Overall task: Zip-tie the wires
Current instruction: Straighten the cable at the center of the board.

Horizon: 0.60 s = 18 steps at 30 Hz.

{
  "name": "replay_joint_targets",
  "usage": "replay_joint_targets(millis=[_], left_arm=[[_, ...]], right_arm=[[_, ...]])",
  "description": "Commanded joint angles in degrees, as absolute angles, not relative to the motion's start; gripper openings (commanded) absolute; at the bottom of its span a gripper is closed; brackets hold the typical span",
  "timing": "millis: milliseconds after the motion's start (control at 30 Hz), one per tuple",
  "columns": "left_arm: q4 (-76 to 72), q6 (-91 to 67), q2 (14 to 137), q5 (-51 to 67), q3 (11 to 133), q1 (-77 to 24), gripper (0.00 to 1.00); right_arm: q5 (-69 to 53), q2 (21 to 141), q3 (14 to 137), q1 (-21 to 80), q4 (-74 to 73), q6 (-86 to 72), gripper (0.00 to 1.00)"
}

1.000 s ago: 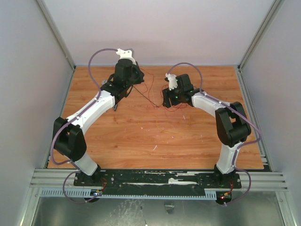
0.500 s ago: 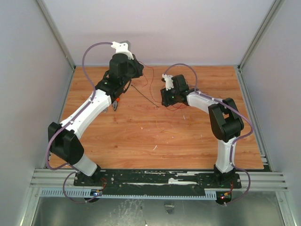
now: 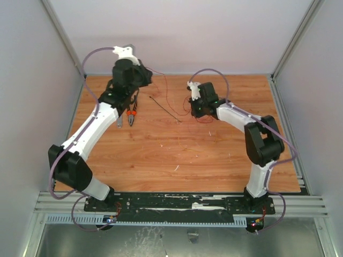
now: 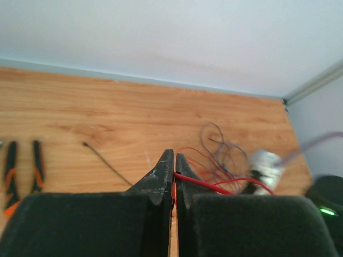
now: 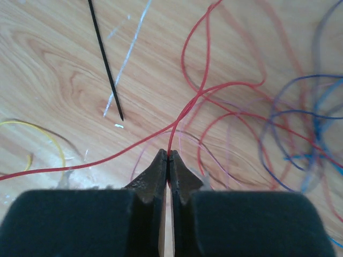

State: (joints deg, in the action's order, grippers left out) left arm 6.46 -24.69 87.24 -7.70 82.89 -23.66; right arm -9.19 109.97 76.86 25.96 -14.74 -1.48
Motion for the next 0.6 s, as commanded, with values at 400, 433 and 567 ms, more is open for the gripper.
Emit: replay_joint_targets(millis=[400, 433, 567], left_arm=[[3.69, -29.95, 73.42, -0.15, 67.99, 1.21, 0.00], [3.49, -30.20, 73.17, 0.03, 67.20, 1.89, 0.00], [3.06, -31.00, 72.82, 0.69, 64.39, 4.52, 0.00]], right_arm=[[0.96, 78.31, 76.30, 2.37, -26.43, -2.71, 0.00], [0.68, 77.51, 76.43, 0.45, -26.56, -2.94, 0.00], [-0.39, 76.27, 76.58, -6.26, -27.69, -2.97, 0.00]])
